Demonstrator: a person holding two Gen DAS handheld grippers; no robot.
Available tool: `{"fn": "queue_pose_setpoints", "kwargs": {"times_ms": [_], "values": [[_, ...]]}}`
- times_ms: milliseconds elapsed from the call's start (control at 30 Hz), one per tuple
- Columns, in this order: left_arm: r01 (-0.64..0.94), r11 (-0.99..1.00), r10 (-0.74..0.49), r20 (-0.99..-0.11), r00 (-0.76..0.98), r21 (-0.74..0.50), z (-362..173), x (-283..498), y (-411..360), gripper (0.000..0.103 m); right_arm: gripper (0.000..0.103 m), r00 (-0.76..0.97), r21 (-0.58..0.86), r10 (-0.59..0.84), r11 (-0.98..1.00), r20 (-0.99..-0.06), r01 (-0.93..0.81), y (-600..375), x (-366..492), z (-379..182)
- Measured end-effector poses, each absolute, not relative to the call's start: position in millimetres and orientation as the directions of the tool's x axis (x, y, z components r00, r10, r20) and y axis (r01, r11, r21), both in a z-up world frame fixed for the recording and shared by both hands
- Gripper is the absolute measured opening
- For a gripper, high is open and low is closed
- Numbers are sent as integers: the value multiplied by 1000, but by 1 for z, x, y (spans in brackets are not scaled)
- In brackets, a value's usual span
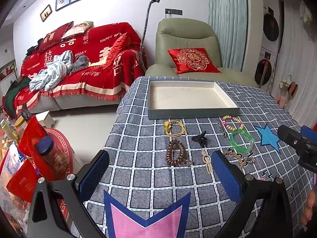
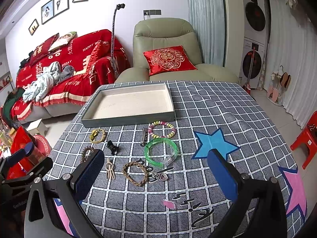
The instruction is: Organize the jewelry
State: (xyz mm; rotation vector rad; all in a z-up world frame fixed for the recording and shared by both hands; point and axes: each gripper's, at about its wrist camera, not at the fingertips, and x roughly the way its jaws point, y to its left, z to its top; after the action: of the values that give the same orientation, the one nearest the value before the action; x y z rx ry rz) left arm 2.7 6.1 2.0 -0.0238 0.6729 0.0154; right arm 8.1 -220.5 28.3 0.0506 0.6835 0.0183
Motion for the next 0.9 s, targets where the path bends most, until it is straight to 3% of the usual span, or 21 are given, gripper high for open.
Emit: {"fn": "queue_pose_setpoints", "kwargs": {"times_ms": [467,900], "values": [[-16,999,-13,-680,733,-36,-13,21,12,103,103,746,62,23,998,-666,24,-232,17,12],[37,996,-83,-772,630,-77,-37,97,23,103,103,639,81,10,993,-769,82,-260,53,-17]]}}
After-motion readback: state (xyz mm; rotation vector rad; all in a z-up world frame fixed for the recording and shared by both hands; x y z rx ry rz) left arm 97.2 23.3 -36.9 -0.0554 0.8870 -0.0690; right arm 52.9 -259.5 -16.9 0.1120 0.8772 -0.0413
